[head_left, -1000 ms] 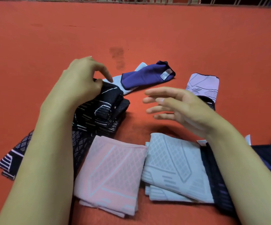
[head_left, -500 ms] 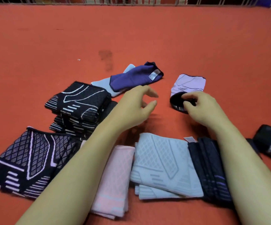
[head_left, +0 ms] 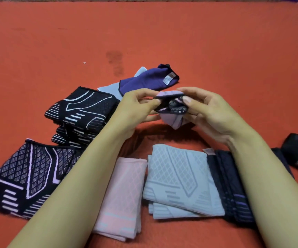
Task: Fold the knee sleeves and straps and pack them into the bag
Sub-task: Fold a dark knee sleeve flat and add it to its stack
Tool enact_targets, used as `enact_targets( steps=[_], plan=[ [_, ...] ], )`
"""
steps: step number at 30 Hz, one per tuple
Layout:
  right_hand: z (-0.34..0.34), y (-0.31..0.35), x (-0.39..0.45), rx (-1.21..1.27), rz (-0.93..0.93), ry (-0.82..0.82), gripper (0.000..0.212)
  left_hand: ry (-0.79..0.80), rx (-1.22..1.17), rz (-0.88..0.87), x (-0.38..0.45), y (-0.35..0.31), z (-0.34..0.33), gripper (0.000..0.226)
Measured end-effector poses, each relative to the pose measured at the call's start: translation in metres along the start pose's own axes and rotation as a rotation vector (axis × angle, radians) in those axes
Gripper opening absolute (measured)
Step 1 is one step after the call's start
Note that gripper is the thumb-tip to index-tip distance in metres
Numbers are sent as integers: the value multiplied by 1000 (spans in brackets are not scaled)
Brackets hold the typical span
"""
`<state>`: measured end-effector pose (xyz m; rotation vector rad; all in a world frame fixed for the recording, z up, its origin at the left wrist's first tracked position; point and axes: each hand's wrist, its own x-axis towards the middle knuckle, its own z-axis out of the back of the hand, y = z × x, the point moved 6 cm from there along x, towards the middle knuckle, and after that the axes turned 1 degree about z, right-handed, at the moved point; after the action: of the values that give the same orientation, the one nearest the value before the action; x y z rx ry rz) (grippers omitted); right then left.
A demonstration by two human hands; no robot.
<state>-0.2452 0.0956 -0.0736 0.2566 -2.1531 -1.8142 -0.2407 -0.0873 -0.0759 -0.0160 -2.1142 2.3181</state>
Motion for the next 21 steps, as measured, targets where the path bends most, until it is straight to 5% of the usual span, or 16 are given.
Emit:
enact_targets(
  steps=[3,6,9,13,16,21],
  plan=[
    [-6,3,-2,475,-63,67,28,9,46,-6,-3,-4,-8,14],
    [-5,3,-2,562,-102,91,28,137,-20,12,-6,-7,-26,19],
    [-8,-1,-4,264,-115,180,36,244,-160,82,-9,-8,-33,31],
    [-9,-7,-1,-405,-22,111,45,115,-262,224,-2,8,-20,31],
    [-9,-3,3,-512,30,65,34,142,-381,271,-1,11,-24,39],
    [7,-1,8,-686,70,-129,31,428,-602,183,-7,-8,-35,31]
  ],
)
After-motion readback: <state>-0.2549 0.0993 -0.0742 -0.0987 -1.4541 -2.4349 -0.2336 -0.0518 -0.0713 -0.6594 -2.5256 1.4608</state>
